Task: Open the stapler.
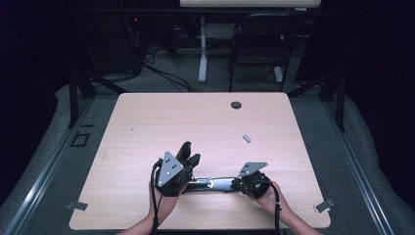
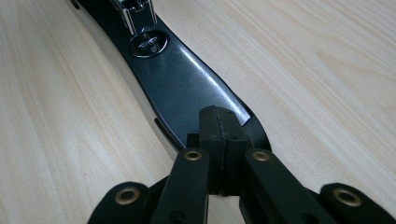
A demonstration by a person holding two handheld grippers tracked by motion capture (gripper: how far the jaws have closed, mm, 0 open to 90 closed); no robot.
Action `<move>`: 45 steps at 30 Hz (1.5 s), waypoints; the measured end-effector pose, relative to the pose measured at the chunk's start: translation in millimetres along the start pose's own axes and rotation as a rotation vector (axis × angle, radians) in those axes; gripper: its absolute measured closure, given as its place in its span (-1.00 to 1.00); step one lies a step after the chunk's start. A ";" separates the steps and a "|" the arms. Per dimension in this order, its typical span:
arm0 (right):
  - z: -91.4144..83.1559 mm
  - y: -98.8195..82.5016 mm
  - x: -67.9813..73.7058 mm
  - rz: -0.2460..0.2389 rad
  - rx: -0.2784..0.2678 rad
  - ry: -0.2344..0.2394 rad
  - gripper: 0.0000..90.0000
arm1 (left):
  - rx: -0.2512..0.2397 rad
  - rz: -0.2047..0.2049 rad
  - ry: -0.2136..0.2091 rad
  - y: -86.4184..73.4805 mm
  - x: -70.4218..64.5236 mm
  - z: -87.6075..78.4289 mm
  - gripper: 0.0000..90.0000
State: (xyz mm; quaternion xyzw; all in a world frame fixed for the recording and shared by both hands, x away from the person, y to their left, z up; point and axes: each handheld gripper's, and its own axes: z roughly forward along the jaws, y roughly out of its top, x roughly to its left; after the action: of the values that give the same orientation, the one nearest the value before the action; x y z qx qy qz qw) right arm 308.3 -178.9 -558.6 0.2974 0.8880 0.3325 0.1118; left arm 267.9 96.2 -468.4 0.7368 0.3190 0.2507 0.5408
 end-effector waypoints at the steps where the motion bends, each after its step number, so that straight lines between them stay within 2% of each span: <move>1: -0.1 0.0 -0.2 -0.002 0.002 -0.002 1.00 | 0.000 0.001 0.002 -0.1 0.7 -1.0 1.00; 24: -0.2 -0.3 -0.7 0.005 0.001 0.003 1.00 | -0.006 -0.030 0.029 -0.4 14.7 -16.8 1.00; 27: 0.1 -0.4 -0.7 0.007 -0.003 0.004 1.00 | -0.009 -0.046 0.025 -0.5 17.1 -18.8 1.00; 40: 0.1 -0.5 -0.6 0.009 -0.003 0.003 1.00 | -0.022 -0.027 0.041 0.3 18.1 -22.6 1.00; 43: 0.0 -0.5 -0.5 0.008 -0.002 0.003 1.00 | -0.024 -0.024 0.053 -0.3 20.2 -25.4 1.00; 45: -0.1 -0.4 -0.7 0.005 0.001 0.003 1.00 | -0.036 -0.040 0.089 -0.8 26.4 -31.3 1.00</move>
State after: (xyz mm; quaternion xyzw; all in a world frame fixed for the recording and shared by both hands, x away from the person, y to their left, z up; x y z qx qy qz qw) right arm 308.7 -179.6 -558.7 0.2990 0.8876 0.3330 0.1095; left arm 263.1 135.8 -459.5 0.7086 0.3527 0.2779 0.5442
